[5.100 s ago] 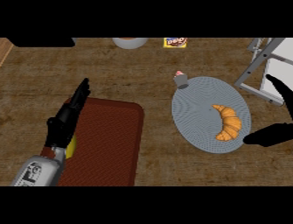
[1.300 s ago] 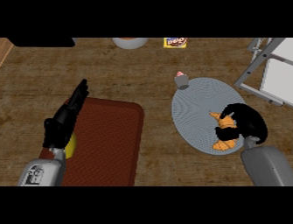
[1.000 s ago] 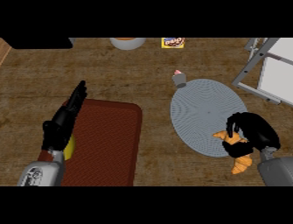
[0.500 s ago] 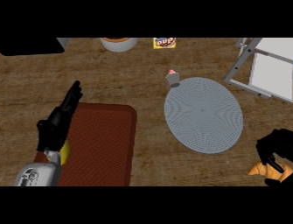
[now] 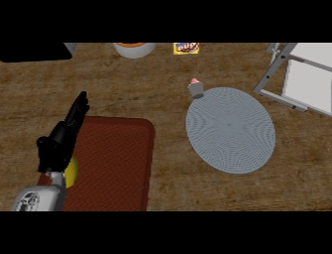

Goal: Pick the croissant from the placemat and place it in the tiered shelf

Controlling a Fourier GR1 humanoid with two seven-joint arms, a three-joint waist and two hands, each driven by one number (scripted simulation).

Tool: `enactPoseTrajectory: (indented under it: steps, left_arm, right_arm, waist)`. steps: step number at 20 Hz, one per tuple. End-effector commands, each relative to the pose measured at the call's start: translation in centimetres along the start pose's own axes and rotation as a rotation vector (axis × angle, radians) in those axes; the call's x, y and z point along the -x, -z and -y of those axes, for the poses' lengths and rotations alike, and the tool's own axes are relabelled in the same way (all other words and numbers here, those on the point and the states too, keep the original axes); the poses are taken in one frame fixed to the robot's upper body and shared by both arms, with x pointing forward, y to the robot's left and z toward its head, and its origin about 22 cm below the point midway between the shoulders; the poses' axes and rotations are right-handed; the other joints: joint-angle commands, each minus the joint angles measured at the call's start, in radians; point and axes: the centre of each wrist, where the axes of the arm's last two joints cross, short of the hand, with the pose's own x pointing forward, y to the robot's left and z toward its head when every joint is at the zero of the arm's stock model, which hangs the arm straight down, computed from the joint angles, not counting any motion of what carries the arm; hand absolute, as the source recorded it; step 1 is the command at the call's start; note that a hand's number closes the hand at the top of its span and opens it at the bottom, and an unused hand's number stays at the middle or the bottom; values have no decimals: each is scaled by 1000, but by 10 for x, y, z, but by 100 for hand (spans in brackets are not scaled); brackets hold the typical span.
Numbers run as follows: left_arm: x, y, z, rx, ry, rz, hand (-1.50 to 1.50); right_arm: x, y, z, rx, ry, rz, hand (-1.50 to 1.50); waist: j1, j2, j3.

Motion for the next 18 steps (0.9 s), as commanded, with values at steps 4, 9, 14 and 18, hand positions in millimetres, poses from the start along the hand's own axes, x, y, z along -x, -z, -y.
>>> enactPoseTrajectory:
  steps: [4,9,14,18]
  left_arm:
    - [-4,3,10,10,-6,16,0]
    - [-8,7,6,61,6,41,0]
    - [-9,13,15,67,-14,43,0]
    - [-7,21,20,84,10,36,0]
  right_arm:
    - [-21,-59,96,165,72,196,150]
    - [-23,-81,116,321,104,175,150]
    - [-34,-90,147,442,69,157,150]
    - [-39,-83,162,466,85,127,150]
  waist:
    - [24,3,-1]
    - [52,10,-1]
    - [76,13,-1]
    - [92,19,-2]
